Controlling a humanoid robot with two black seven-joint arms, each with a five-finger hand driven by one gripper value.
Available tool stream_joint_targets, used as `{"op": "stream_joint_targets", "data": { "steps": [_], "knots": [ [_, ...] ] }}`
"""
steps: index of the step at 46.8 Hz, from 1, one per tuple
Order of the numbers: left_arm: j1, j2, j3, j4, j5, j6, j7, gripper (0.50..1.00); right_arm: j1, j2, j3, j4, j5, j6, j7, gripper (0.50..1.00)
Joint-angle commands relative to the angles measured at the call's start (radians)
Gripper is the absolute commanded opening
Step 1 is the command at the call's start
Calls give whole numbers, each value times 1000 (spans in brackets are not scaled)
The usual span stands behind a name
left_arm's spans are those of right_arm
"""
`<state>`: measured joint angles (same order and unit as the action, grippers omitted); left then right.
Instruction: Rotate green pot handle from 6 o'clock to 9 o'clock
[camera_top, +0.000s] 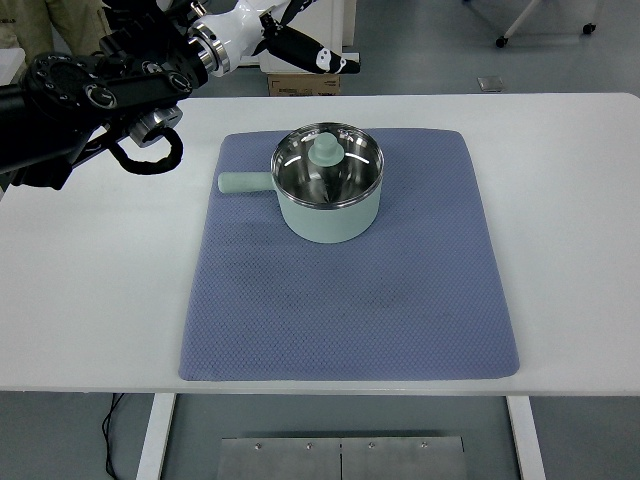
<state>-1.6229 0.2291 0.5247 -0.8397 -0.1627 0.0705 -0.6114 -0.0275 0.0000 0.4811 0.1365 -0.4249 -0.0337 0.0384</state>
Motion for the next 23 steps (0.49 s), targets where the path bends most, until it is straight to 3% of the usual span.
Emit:
{"op": "stream_joint_targets", "data": {
  "steps": [1,6,13,19,23],
  "knots": [
    [20,9,-28,13,-106,-27,1,1000,0,0,1,0,0,0,0,1000],
    [69,35,-106,47,-178,-66,97,1000,0,0,1,0,0,0,0,1000],
    [216,91,-391,108,-212,-116,222,1000,0,0,-1,0,0,0,0,1000],
    [334,121,-610,128,-204,-144,269,1000,0,0,-1,0,0,0,0,1000],
    [383,136,-675,129,-205,-201,303,1000,0,0,-1,0,0,0,0,1000]
  ]
}}
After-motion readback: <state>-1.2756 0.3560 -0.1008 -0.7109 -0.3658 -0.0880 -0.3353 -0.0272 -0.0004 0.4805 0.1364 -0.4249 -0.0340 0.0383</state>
